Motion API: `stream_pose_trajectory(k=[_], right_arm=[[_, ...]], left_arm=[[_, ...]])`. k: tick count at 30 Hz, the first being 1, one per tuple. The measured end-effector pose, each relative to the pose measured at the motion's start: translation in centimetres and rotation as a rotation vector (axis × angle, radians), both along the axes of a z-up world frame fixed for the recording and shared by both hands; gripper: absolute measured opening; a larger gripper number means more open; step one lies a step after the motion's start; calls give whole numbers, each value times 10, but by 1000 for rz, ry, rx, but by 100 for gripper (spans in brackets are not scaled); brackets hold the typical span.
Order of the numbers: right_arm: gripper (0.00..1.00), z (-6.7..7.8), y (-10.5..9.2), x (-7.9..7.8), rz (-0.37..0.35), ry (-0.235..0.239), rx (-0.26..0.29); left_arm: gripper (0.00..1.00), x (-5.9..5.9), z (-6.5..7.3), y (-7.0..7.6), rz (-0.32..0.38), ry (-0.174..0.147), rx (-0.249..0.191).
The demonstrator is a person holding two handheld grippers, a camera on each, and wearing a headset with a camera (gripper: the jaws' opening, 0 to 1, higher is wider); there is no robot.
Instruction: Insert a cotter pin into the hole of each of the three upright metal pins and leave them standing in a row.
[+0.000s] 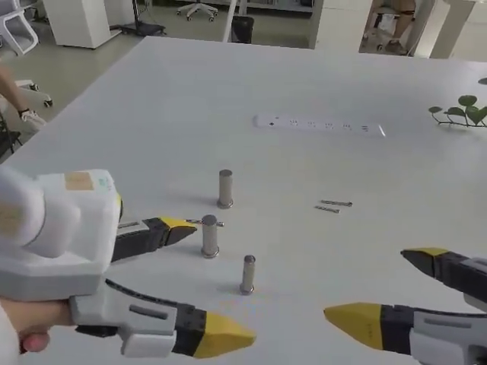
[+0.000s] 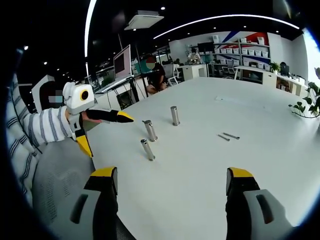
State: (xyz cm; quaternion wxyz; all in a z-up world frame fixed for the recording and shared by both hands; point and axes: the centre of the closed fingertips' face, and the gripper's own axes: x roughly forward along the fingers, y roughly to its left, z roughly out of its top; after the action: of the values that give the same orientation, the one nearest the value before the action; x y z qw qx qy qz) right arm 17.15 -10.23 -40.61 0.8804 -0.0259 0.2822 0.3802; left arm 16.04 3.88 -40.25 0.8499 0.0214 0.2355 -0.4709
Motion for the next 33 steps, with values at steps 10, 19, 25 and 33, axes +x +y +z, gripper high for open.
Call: stream_pose_trajectory(k=[10,19,25,33], right_arm=[[85,-1,-2,3,4,6,-6],[77,6,-7,13,-1,-13,-10],[75,14,-12,23,-4,-35,-37],[65,23,-17,41,48,-75,-102]], left_arm=[[99,6,5,13,48,-18,-30],[99,1,0,17,68,21,-32],[99,-2,-1,18,76,22,-39],[99,-2,4,20,87,12,-59]])
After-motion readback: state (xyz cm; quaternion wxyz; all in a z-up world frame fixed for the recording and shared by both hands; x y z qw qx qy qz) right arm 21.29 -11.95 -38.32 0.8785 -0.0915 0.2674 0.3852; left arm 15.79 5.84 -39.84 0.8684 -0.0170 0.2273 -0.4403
